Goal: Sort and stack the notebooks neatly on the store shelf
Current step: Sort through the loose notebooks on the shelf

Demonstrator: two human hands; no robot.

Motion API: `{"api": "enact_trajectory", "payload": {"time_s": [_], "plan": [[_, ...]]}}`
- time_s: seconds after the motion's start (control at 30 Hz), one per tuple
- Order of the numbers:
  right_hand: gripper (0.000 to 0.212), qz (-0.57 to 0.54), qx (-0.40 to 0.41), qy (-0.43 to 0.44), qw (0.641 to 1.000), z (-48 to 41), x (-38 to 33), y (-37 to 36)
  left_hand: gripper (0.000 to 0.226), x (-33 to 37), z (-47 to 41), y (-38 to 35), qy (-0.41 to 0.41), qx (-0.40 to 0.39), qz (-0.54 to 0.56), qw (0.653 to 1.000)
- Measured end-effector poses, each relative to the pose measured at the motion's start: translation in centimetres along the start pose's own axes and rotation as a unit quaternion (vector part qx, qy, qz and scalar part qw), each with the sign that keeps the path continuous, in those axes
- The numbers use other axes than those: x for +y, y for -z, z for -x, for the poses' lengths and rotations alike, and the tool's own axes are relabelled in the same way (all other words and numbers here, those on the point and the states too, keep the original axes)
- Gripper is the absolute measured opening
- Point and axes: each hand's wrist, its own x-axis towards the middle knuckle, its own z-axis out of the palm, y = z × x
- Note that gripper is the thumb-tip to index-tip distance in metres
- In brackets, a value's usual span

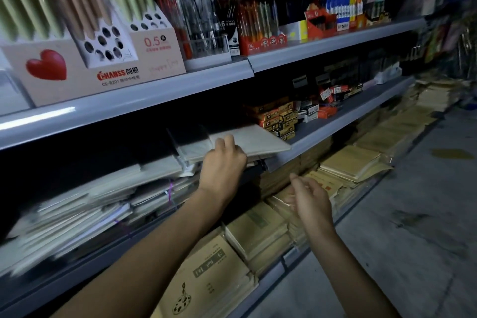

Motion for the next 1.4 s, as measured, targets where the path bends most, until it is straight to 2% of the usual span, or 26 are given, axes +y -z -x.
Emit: {"api": "enact_trajectory", "payload": {"time_s": [0.17,0.27,0.37,0.47,0.53,0.6,0.63,0.67,0.73,0.77,0.8,0.9,1.07,1.27,1.33,1.4], "plan": [[0.057,-0.202,-0.114,-0.107,0.967,0.5,-1.2,0.1,0.029,-2.2,3.7,0.3,-0.023,0.049,0.030,0.998],[0.055,-0.264,-0.165,-0.141,0.940,1.4,-1.6,0.1,0.040,-3.1,6.4,0.5,-0.041,0.101,0.062,0.992],[0.037,-0.266,-0.215,-0.173,0.924,2.2,-1.6,0.5,0.043,-4.3,9.5,-0.3,-0.072,0.110,0.099,0.986],[0.046,-0.221,-0.272,-0.172,0.921,3.5,-1.1,0.4,0.036,-6.1,12.2,-1.3,-0.076,0.115,0.175,0.975],[0.051,-0.208,-0.288,-0.166,0.920,4.5,-0.7,-0.2,0.041,-7.3,13.5,-2.0,-0.053,0.101,0.261,0.959],[0.057,-0.223,-0.287,-0.162,0.917,5.3,-0.2,-0.7,0.060,-8.2,14.8,-2.1,0.029,0.064,0.372,0.926],[0.059,-0.230,-0.288,-0.155,0.917,5.6,0.0,-0.9,0.069,-8.3,15.4,-1.7,0.095,0.034,0.451,0.887],[0.060,-0.234,-0.290,-0.146,0.916,6.0,0.2,-1.1,0.074,-8.4,15.8,-0.9,0.177,-0.011,0.549,0.817],[0.060,-0.231,-0.293,-0.120,0.920,6.9,0.2,-1.4,0.062,-8.8,16.3,0.7,0.294,-0.098,0.734,0.605],[0.059,-0.229,-0.297,-0.109,0.921,7.3,0.2,-1.6,0.048,-9.1,16.6,1.3,0.306,-0.121,0.786,0.524],[0.059,-0.229,-0.303,-0.105,0.919,7.7,0.2,-1.8,0.036,-9.5,17.0,1.8,0.298,-0.130,0.804,0.498],[0.060,-0.230,-0.321,-0.111,0.912,9.0,0.2,-2.6,0.020,-10.5,18.9,1.9,0.287,-0.093,0.792,0.531],[0.060,-0.176,-0.361,-0.111,0.909,11.1,0.8,-5.0,0.013,-11.8,23.2,0.2,0.286,-0.014,0.765,0.576],[0.064,-0.129,-0.403,-0.103,0.900,14.2,1.6,-9.2,0.011,-13.7,30.0,-1.2,0.352,0.051,0.743,0.567],[0.070,-0.113,-0.423,-0.106,0.893,15.4,2.3,-11.0,0.008,-14.7,32.5,-1.6,0.375,0.068,0.729,0.568],[0.069,-0.106,-0.443,-0.114,0.883,17.0,3.0,-12.9,0.007,-15.6,35.2,-1.5,0.397,0.091,0.729,0.550]]}}
